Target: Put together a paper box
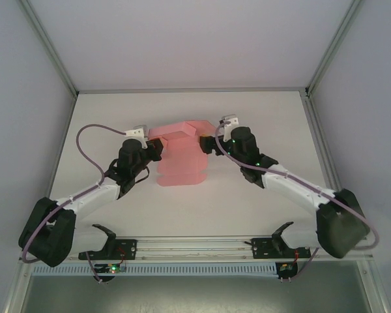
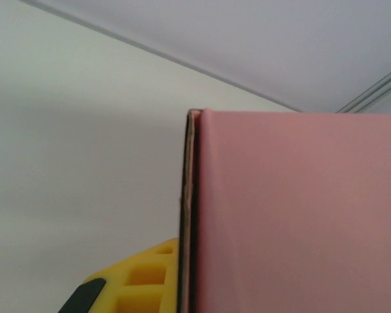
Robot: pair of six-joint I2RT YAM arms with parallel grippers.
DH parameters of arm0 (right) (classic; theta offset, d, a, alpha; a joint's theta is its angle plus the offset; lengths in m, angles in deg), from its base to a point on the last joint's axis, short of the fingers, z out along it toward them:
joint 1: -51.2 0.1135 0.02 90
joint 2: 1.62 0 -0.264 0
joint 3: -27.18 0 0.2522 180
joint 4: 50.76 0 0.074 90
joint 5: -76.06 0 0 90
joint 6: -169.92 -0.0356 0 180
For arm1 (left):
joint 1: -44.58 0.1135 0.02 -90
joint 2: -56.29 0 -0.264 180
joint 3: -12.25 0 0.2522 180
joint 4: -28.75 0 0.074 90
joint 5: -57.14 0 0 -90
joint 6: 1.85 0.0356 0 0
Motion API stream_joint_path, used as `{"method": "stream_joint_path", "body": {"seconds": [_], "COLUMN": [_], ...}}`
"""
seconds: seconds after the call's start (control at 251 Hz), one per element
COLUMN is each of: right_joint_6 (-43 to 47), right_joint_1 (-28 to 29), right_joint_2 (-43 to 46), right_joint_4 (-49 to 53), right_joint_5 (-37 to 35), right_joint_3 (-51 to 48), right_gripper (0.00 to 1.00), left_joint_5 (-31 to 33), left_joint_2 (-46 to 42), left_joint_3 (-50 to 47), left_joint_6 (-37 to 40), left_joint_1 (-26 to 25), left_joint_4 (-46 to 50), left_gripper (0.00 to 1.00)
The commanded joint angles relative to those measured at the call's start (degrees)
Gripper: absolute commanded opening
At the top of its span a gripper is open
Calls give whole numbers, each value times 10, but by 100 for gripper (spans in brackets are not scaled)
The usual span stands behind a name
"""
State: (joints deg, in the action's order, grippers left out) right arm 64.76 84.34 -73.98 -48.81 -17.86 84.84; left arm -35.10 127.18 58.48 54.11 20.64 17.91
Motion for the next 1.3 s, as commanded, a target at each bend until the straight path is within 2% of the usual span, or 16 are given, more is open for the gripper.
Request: {"method": "stream_joint_path", "body": {"seconds": [0.0, 0.12, 0.208, 0.283, 0.339, 0.435, 0.543, 0.646, 0.818, 1.089, 1.293], "right_joint_6": [16, 16, 34, 51, 66, 102, 153, 194, 258, 404, 366], "right_joint_1": [-19, -62, -95, -125, -149, -180, -182, -183, -165, -45, -5], "right_joint_2": [93, 208, 284, 321, 330, 316, 265, 200, 123, 96, 67], "right_joint_4": [42, 73, 100, 135, 161, 177, 182, 194, 222, 279, 215], "right_joint_5": [10, 63, 76, 66, 86, 174, 281, 383, 461, 443, 382], "right_joint_3": [-44, -97, -124, -124, -108, -71, -27, 13, 67, 73, 73], "right_gripper": [98, 98, 98, 98, 98, 93, 75, 71, 70, 70, 70], "left_joint_5": [33, 13, 8, -19, -43, -68, -87, -96, -108, -83, -98], "left_joint_2": [-30, -45, -51, -54, -57, -61, -61, -60, -60, -61, -53], "left_joint_3": [-2, -5, -3, -1, -4, -3, -1, -2, -2, 4, 9], "left_joint_6": [35, 61, 78, 99, 110, 117, 120, 120, 126, 121, 122], "left_joint_1": [-1, 1, 2, 2, 2, 2, 2, 2, 1, 1, 1], "left_joint_4": [21, 34, 55, 63, 64, 66, 64, 58, 68, 87, 83], "left_gripper": [0, 0, 0, 0, 0, 0, 0, 0, 0, 0, 0]}}
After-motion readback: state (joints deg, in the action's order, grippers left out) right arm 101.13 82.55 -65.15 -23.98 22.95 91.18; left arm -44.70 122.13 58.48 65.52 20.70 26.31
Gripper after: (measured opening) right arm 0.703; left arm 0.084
